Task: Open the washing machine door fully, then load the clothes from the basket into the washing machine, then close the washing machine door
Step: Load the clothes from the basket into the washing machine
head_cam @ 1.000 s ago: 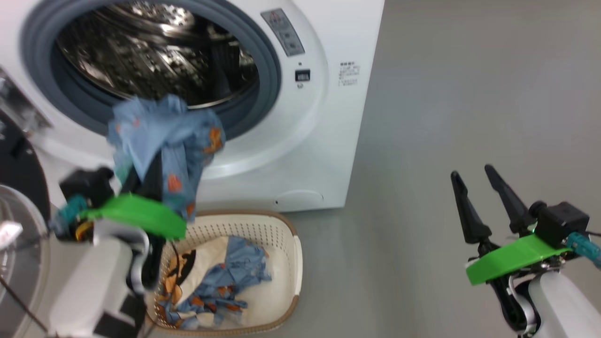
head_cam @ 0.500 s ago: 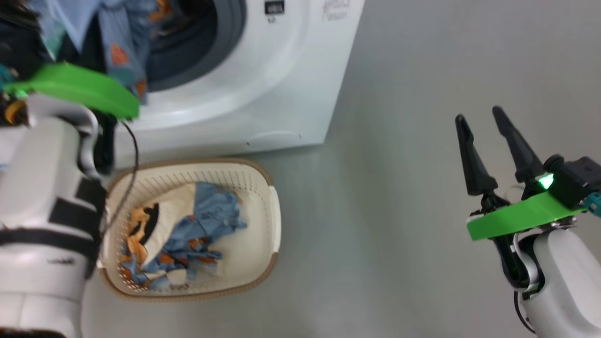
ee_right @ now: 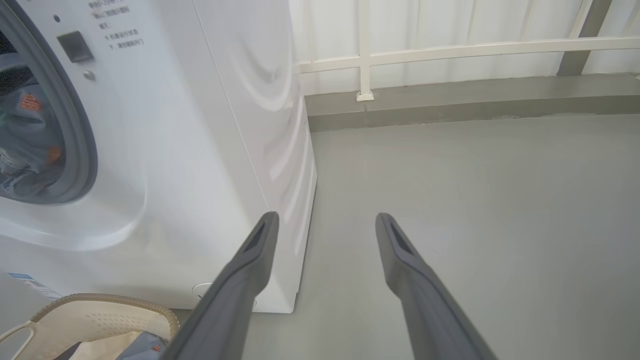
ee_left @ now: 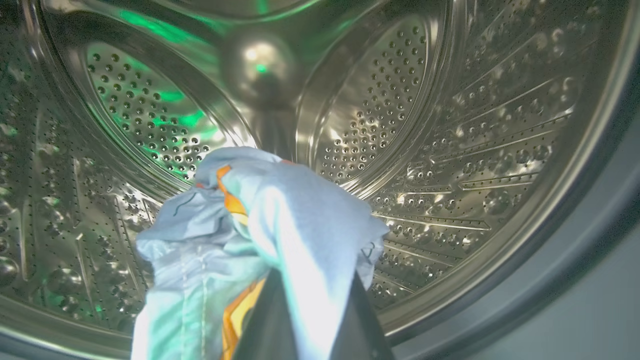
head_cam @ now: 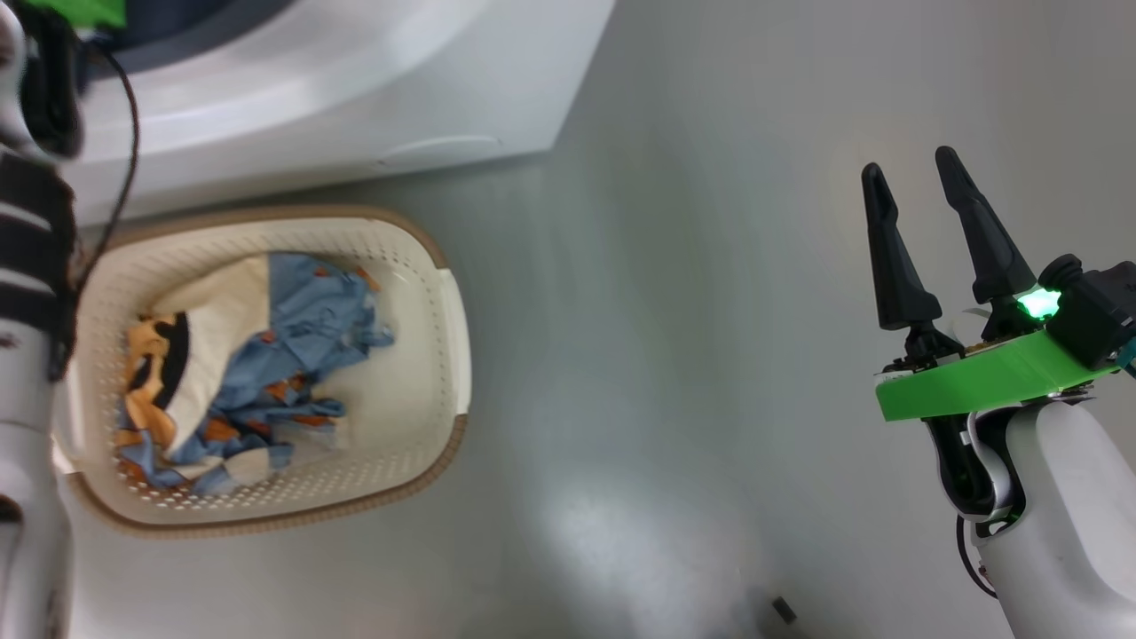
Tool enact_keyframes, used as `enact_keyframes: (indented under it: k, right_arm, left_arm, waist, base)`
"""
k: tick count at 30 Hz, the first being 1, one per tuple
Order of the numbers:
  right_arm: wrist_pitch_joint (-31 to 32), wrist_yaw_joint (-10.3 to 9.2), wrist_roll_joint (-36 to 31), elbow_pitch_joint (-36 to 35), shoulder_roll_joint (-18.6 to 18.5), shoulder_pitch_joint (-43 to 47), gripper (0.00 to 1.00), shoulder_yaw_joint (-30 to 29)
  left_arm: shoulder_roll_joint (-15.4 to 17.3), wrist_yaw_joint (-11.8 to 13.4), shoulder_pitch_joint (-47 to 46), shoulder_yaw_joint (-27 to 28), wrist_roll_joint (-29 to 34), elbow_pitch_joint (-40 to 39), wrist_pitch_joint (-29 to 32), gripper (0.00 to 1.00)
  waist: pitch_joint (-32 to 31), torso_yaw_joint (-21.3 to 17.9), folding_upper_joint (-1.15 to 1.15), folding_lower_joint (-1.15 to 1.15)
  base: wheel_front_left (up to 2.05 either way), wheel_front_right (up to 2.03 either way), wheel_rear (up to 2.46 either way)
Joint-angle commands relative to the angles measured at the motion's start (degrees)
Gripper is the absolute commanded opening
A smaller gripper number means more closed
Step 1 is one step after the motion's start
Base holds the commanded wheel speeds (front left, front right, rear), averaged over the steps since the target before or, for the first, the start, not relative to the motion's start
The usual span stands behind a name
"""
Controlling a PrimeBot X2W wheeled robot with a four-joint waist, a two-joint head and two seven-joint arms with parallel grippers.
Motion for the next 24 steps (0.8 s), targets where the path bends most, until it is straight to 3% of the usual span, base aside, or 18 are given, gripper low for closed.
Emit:
enact_keyframes:
  k: [1, 5, 12, 13, 14, 15, 24]
  right_arm:
    - [-0.46, 0.43, -0.8, -1.58, -0.07, 0.3, 1.0, 0.5]
    - [-0.46, 0.43, -0.86, -1.94, 0.52, 0.24, 1.0, 0.37]
    - [-0.46, 0.43, -0.88, -2.3, 1.45, -0.44, 1.0, 0.26]
    - [-0.46, 0.43, -0.9, -2.2, 1.55, -0.54, 1.0, 0.31]
    - [-0.46, 0.43, -0.91, -2.08, 1.61, -0.6, 1.0, 0.35]
    - [-0.46, 0.43, -0.9, -1.93, 1.63, -0.59, 1.0, 0.41]
    - [-0.46, 0.43, -0.78, -0.97, 1.56, -0.61, 1.0, 1.34]
  left_arm:
    - [2.59, -0.22, -2.54, 0.77, 0.59, -0.21, -0.33, 0.0]
    - [3.43, 0.58, -6.11, 1.19, 1.88, -0.34, -0.33, 0.0]
    - [4.16, 3.36, -4.26, 8.01, 7.8, -17.71, -0.33, 0.0]
    - [3.77, 3.46, -3.38, 9.15, 8.33, -18.86, -0.33, 0.36]
    - [3.36, 3.58, -2.57, 9.88, 8.83, -18.76, -0.33, 0.86]
    - [2.94, 3.91, -1.92, 10.27, 9.18, -17.37, -0.33, 1.0]
    - [1.29, 4.92, -4.15, 8.82, 9.77, 0.75, 3.56, 1.0]
  waist:
    - [4.39, -3.06, 0.0, -0.01]
    - [5.88, -3.76, 0.0, -0.01]
    - [7.2, -4.39, 0.0, -0.01]
    - [7.2, -4.38, 0.0, -0.01]
    - [7.1, -4.33, 0.0, -0.01]
    - [6.92, -4.26, 0.0, -0.01]
    - [5.58, -3.68, 0.0, -0.01]
  base:
    - [0.0, 0.0, 0.0]
    - [0.0, 0.0, 0.0]
    - [0.0, 0.0, 0.0]
    - [0.0, 0.0, 0.0]
    - [0.0, 0.0, 0.0]
    - [0.0, 0.0, 0.0]
    - [0.0, 0.0, 0.0]
